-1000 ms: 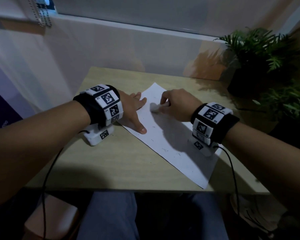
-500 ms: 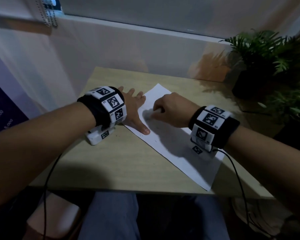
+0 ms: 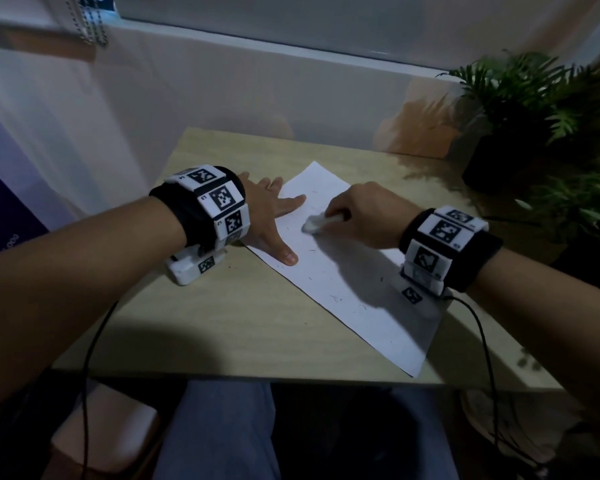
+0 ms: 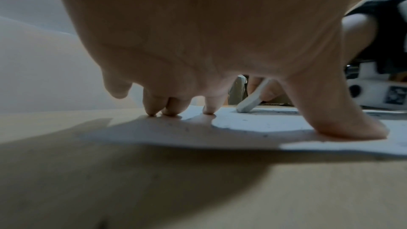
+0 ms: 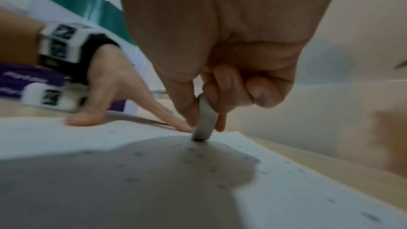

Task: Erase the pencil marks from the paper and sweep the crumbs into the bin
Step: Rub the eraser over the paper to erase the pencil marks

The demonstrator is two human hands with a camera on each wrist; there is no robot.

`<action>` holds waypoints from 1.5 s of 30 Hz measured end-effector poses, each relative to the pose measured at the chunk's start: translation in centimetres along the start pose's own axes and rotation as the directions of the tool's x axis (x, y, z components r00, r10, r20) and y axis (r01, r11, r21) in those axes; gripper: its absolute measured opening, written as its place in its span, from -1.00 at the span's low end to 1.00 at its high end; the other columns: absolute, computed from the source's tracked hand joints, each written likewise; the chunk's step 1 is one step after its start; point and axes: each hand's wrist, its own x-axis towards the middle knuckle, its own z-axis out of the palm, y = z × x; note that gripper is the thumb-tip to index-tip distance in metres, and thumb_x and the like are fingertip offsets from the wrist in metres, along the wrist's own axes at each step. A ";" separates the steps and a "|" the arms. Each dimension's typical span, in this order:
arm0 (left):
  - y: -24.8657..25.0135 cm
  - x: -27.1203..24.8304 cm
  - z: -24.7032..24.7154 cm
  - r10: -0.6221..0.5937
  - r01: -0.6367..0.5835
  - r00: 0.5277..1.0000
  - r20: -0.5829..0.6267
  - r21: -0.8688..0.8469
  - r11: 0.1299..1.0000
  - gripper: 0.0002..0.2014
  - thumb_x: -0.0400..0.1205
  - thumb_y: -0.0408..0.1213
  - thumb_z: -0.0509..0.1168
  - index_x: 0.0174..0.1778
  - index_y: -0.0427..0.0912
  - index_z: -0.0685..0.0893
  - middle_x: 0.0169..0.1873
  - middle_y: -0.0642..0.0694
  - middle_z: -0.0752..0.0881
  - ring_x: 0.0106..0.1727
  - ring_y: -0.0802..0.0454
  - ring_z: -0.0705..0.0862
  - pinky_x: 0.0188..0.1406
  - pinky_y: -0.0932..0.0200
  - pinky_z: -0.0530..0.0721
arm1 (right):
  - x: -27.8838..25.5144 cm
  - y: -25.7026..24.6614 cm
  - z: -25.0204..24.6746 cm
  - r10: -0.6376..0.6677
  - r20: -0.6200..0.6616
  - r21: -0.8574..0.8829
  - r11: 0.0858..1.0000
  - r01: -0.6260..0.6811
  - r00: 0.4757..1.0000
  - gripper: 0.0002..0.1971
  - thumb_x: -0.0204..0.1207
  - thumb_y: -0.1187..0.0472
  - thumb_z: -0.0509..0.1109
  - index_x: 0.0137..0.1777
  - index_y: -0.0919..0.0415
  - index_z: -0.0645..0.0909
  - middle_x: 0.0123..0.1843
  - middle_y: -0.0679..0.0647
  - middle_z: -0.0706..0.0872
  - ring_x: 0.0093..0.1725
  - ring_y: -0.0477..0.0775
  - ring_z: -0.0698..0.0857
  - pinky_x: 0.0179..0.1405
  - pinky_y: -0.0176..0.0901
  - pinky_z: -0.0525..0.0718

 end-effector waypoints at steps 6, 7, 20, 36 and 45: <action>0.2 -0.2 -0.3 -0.006 0.006 1.000 0.026 -0.005 1.000 0.42 -0.02 0.83 0.01 0.68 0.31 -0.46 0.75 -0.19 -0.39 0.79 -0.18 -0.28 0.70 -0.39 -0.28 | -0.4 0.1 0.7 0.032 -0.095 -0.150 0.988 -0.046 0.995 -0.52 0.63 -0.22 0.25 -0.28 0.18 0.57 -0.33 0.08 0.62 -0.26 0.21 0.60 -0.33 -0.01 0.55; 0.2 -0.2 -0.3 -0.008 0.009 0.999 0.032 -0.009 1.000 0.41 0.00 0.81 0.03 0.68 0.30 -0.46 0.74 -0.19 -0.39 0.79 -0.18 -0.28 0.70 -0.38 -0.28 | -0.8 -0.4 0.7 -0.039 -0.055 -0.113 0.993 0.032 0.998 -0.55 0.63 -0.22 0.27 -0.24 0.16 0.61 -0.31 0.03 0.64 -0.24 0.17 0.61 -0.28 0.00 0.57; 0.4 -0.5 0.2 0.014 -0.017 0.997 -0.079 -0.037 0.999 0.28 0.23 0.79 0.07 0.76 0.24 -0.27 0.77 -0.06 -0.32 0.78 -0.14 -0.33 0.72 -0.32 -0.30 | -0.6 1.0 0.0 0.002 -0.010 -0.017 1.000 -0.002 1.000 -0.56 0.53 -0.33 0.27 -0.05 0.04 0.68 -0.17 -0.05 0.68 -0.17 0.05 0.61 -0.21 -0.06 0.54; 0.2 -0.2 0.1 0.074 -0.079 0.995 -0.061 -0.093 0.993 0.30 0.14 0.80 0.10 0.76 0.29 -0.17 0.77 0.21 -0.25 0.80 0.01 -0.20 0.74 -0.20 -0.29 | -0.5 1.6 0.2 0.144 -0.107 -0.016 0.989 -0.147 0.984 -0.68 0.55 -0.19 0.38 -0.21 0.04 0.54 -0.23 0.00 0.65 -0.21 0.14 0.61 -0.31 -0.03 0.55; 0.2 -0.2 -0.2 0.075 -0.077 0.997 -0.026 -0.101 0.992 0.29 0.19 0.78 0.15 0.76 0.29 -0.20 0.75 0.23 -0.29 0.79 0.04 -0.22 0.74 -0.18 -0.29 | 0.5 2.7 -0.3 0.211 -0.131 -0.079 0.972 -0.223 0.969 -0.66 0.57 -0.18 0.38 -0.24 0.07 0.51 -0.25 0.05 0.62 -0.22 0.19 0.61 -0.34 -0.05 0.47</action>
